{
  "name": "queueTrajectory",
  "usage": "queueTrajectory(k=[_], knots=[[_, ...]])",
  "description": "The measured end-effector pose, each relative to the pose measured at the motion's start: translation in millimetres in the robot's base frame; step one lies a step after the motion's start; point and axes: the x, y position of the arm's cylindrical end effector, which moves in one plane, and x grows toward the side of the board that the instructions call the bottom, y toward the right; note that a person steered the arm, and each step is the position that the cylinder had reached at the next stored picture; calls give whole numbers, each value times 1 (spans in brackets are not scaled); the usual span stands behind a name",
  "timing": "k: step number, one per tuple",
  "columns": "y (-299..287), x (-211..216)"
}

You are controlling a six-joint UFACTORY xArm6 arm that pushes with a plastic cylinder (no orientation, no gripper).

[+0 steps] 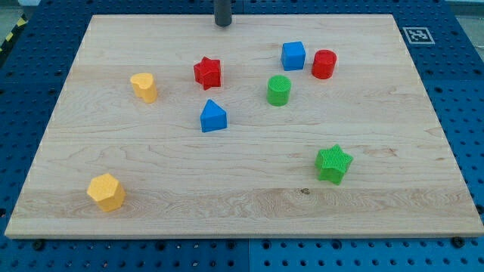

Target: Push the blue cube to the top right corner of the board

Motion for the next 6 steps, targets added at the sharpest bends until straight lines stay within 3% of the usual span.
queueTrajectory(k=[3,5,6], knots=[[1,8],[33,90],[33,91]])
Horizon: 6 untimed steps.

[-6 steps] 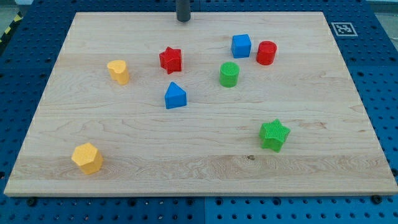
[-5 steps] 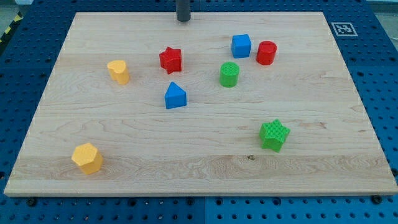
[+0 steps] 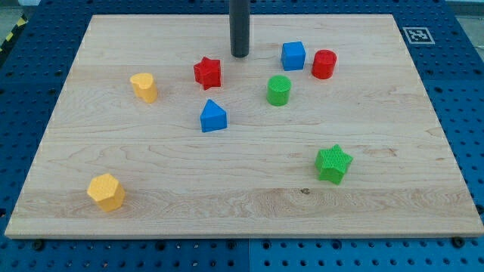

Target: Push the blue cube to the top right corner of the board

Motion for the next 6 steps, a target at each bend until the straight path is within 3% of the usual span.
queueTrajectory(k=[2,4,6], knots=[[41,1],[60,42],[78,-14]])
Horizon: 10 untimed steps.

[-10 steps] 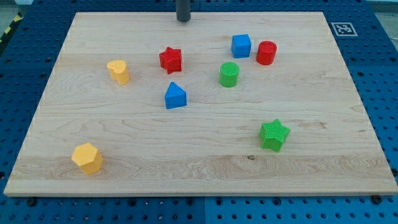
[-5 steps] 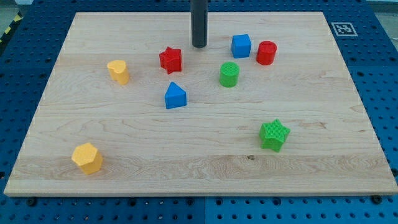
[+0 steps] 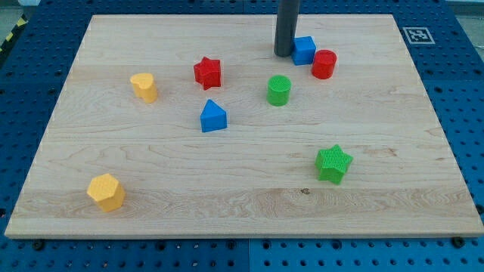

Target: Push the blue cube to the top right corner of the board

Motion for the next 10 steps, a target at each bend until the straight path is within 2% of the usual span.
queueTrajectory(k=[1,2,6,9,10], knots=[[12,1],[21,25],[140,21],[147,-28],[140,-28]])
